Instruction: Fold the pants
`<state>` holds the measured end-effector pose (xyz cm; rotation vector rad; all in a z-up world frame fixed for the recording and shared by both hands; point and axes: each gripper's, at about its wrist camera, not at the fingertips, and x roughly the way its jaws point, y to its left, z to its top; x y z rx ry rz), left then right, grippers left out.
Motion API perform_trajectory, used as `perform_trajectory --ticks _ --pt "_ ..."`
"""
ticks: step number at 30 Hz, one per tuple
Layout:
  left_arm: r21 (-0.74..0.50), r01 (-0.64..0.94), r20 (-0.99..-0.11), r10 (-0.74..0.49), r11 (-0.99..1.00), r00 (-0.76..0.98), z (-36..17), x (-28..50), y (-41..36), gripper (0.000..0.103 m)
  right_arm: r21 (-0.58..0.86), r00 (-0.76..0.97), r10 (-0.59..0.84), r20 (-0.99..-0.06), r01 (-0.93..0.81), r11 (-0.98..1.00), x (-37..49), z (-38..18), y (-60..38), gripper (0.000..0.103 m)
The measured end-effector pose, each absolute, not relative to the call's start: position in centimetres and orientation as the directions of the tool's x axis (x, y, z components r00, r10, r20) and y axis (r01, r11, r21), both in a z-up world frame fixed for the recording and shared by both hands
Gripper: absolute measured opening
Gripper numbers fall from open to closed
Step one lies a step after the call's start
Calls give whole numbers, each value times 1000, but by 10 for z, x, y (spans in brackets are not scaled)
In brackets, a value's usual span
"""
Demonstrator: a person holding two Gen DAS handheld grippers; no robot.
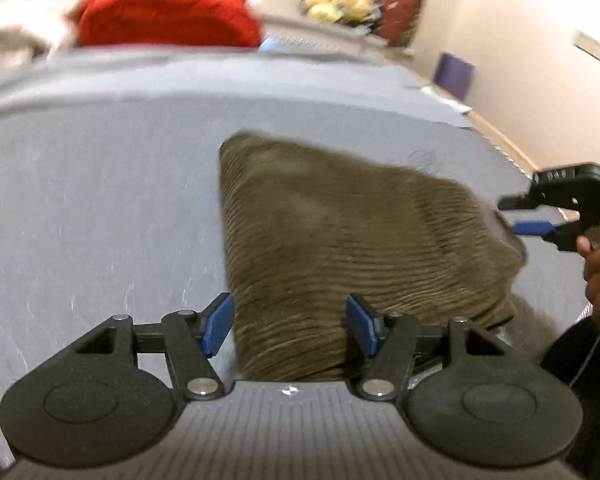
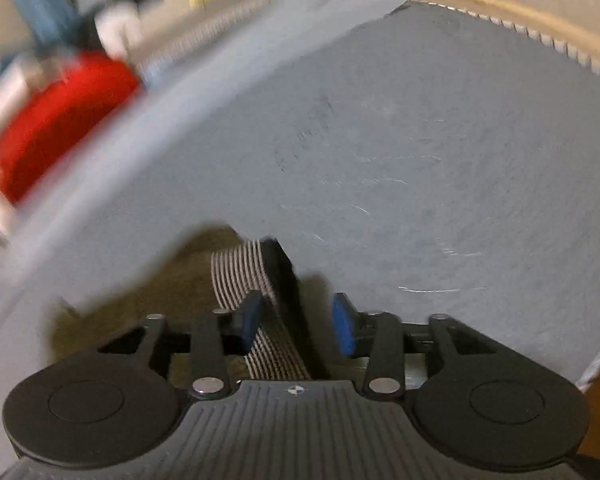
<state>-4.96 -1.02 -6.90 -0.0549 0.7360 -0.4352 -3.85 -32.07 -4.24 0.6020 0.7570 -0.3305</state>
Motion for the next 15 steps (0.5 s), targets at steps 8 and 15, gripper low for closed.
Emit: perform_trajectory --ticks 8,15 --pt "84 550 -693 -348 831 632 -103 -81 -58 60 336 661 0 -751 381 861 -52 -74 -304 67" --pt "23 515 -679 -365 857 637 -97 -83 -51 63 504 677 106 -728 424 753 -56 -98 -328 79"
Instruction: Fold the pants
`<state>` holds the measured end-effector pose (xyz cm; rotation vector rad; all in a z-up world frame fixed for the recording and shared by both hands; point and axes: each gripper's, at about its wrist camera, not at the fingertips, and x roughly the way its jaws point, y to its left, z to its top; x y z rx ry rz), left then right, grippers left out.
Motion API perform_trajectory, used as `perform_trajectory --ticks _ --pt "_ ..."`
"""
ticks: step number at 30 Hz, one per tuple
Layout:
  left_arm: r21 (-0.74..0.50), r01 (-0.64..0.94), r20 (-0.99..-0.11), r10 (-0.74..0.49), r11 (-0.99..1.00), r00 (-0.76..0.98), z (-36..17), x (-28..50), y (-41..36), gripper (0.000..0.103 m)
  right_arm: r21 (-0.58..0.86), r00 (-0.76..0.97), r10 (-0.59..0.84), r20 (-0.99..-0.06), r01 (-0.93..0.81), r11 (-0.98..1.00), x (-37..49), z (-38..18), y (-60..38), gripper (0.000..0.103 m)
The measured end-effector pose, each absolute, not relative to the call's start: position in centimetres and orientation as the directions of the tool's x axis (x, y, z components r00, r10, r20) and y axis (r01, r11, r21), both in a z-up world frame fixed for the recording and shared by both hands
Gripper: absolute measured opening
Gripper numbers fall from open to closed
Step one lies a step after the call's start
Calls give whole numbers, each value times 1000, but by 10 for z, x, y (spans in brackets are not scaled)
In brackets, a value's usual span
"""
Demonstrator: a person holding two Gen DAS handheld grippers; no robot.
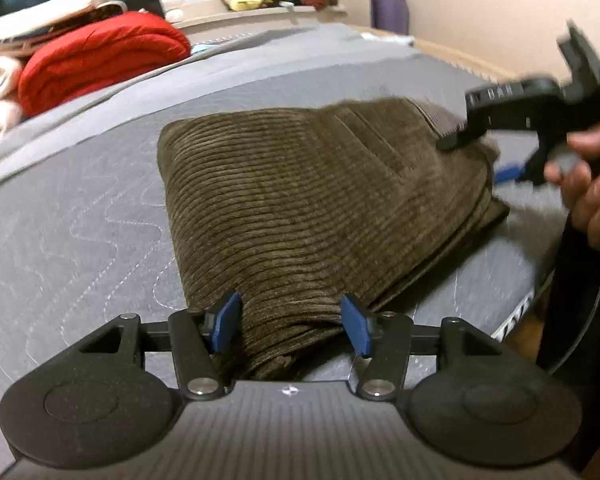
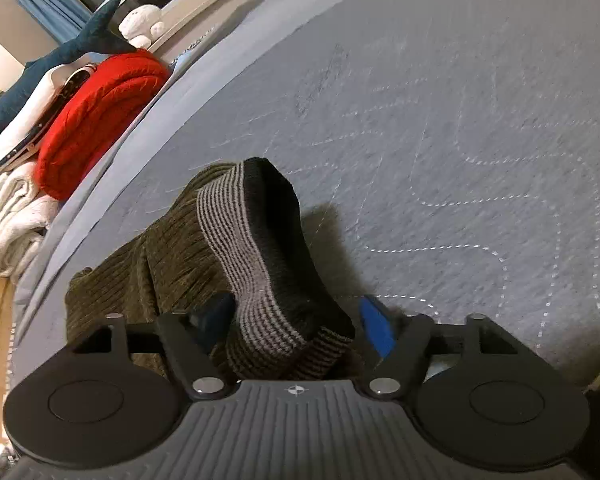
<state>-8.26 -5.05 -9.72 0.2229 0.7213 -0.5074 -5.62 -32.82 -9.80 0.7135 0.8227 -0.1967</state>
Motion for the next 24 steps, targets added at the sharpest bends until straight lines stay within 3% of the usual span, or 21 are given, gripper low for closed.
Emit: perform_trajectory --ticks 4,12,17,20,22,24 --pt "-125 408 -681 -377 905 627 -78 -68 -37 69 583 632 242 -736 410 701 -47 -120 -341 88" --pt "-260 228 -688 -346 938 638 -54 15 -26 82 538 609 254 -751 340 771 -39 -117 -330 94" --pt "-340 117 -713 -336 933 616 -55 70 -19 82 520 623 244 -744 309 797 -31 -115 -326 88" --pt "-326 78 -775 -314 942 549 -70 98 -24 67 514 633 236 -738 298 804 -29 -113 -325 82" --pt "-279 64 -833 -275 958 480 -87 109 -30 68 510 639 230 -734 294 808 -25 -113 -323 76" --pt "-277 57 -833 -269 959 484 -89 111 -30 73 502 642 224 -733 288 816 -25 -111 -322 76"
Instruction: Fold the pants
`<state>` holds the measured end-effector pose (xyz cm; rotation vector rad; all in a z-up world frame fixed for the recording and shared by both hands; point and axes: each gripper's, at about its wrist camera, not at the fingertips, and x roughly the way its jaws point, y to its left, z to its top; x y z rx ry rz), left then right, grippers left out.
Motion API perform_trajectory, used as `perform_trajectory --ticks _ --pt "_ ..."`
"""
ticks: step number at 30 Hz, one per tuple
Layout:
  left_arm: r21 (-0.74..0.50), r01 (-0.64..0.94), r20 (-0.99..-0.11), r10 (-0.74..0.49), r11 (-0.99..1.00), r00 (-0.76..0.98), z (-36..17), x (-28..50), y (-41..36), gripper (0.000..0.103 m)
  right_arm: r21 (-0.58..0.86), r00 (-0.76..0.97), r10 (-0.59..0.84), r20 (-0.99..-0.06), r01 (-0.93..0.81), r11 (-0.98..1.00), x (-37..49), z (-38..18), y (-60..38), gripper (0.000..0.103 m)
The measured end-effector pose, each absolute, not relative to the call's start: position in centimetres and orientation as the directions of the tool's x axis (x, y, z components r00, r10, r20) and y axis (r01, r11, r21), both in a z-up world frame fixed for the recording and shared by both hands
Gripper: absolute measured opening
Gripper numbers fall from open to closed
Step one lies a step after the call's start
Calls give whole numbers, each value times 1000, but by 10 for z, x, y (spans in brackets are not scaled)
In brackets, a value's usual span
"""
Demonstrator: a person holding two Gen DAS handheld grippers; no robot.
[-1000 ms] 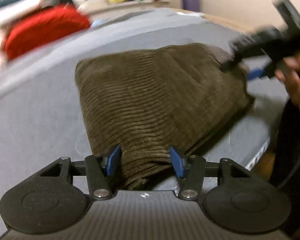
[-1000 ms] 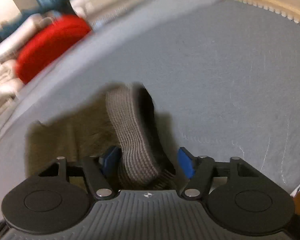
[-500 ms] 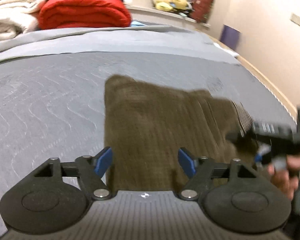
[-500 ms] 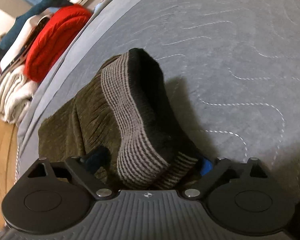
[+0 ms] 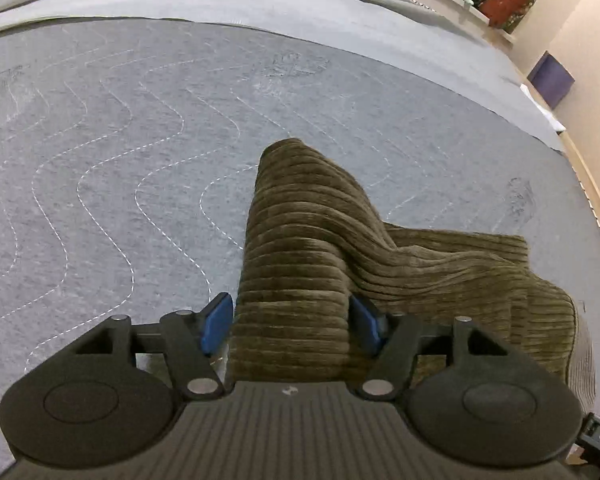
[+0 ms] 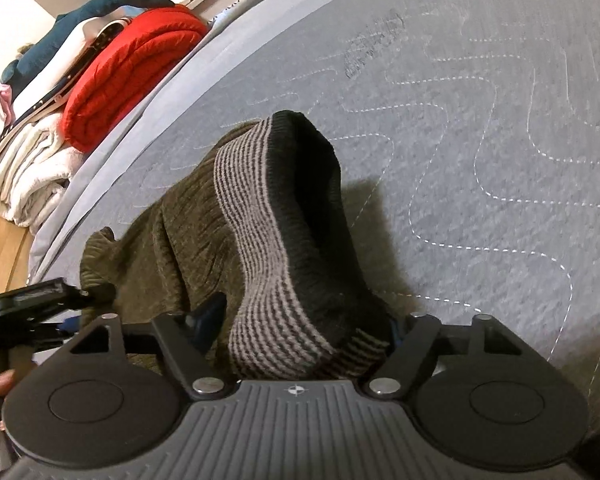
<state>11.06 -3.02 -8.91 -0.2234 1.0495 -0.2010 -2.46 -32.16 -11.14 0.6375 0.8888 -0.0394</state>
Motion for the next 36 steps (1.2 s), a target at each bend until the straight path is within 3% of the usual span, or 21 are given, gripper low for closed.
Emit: perform_trajectory --ticks 6,15,25,28,31,33,36 --pt "-276 48 -829 -263 960 493 -87 101 -25 83 508 641 228 -733 293 810 -28 -112 -324 76" --pt "-336 33 -820 -309 941 482 -93 90 -21 84 500 645 217 -732 292 815 -31 -112 -324 77" --pt "-502 24 -782 -466 865 414 -123 76 -8 87 474 660 183 -728 293 830 -35 -109 -314 76" --pt "-500 63 -772 -477 864 420 -125 75 -12 86 462 666 167 -727 295 837 -36 -107 -310 75" --pt "-506 85 -754 -489 858 439 -125 76 -11 70 453 672 151 -725 301 839 -36 -105 -305 70" --pt "-506 116 -739 -499 855 452 -121 76 -10 52 434 682 131 -720 294 852 -36 -99 -300 63" --pt "-479 203 -707 -512 854 488 -105 75 -7 42 402 718 100 -689 263 877 -38 -83 -286 56"
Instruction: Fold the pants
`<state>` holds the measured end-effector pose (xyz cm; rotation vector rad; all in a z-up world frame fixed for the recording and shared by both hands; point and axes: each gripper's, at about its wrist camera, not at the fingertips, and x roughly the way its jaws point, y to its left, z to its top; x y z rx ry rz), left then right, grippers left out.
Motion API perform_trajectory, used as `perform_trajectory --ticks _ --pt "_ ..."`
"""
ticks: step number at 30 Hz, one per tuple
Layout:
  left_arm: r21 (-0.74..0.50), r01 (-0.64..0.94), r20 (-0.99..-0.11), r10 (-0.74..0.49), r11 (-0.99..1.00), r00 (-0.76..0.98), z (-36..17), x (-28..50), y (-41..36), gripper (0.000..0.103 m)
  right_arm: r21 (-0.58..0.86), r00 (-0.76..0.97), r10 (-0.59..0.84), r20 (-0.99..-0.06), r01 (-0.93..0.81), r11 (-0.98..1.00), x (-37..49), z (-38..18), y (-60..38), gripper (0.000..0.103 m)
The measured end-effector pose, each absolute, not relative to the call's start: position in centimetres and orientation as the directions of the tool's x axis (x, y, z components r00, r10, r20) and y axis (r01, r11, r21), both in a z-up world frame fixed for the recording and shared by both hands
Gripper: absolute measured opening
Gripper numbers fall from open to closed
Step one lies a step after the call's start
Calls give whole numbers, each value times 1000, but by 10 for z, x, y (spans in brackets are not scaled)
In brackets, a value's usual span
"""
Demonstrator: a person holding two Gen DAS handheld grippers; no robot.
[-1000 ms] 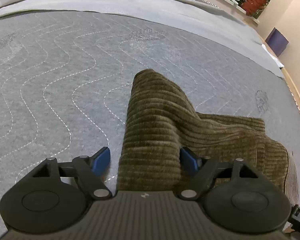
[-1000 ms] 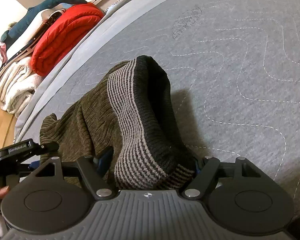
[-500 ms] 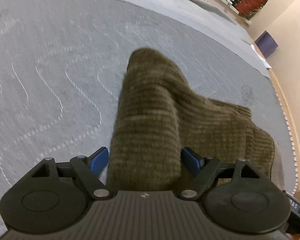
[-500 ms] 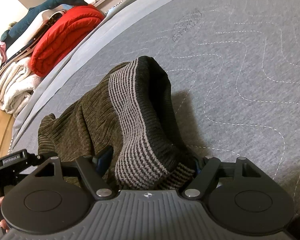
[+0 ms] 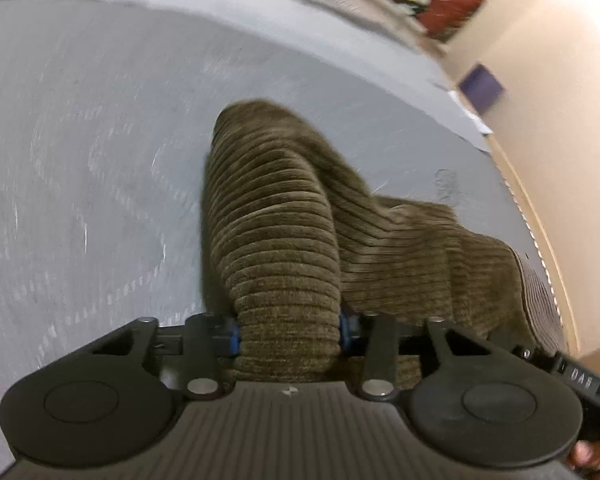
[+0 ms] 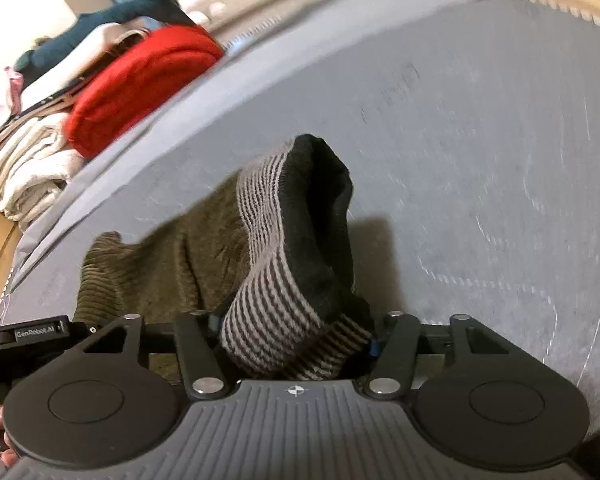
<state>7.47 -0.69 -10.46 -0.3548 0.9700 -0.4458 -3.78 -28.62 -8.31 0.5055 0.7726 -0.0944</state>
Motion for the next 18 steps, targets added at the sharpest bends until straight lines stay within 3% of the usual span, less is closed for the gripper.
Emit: perform_trajectory --ticks 4,13,16,17,18 --pt "-458 249 -656 -513 853 554 -72 84 8 40 432 748 93 -657 272 860 -32 -68 -270 52" --pt "-362 264 -531 -431 894 730 12 114 105 41 513 864 186 -469 95 853 22 -13 -196 52" --pt "-392 193 -549 -397 900 736 2 126 144 50 519 864 228 -448 44 854 47 -9 -167 54" --pt "-393 149 -573 -368 907 732 -5 129 154 60 520 854 241 -461 40 853 58 -14 -158 56" --pt "-374 78 -615 -310 924 725 -15 133 165 62 526 831 258 -493 48 849 70 -23 -151 62"
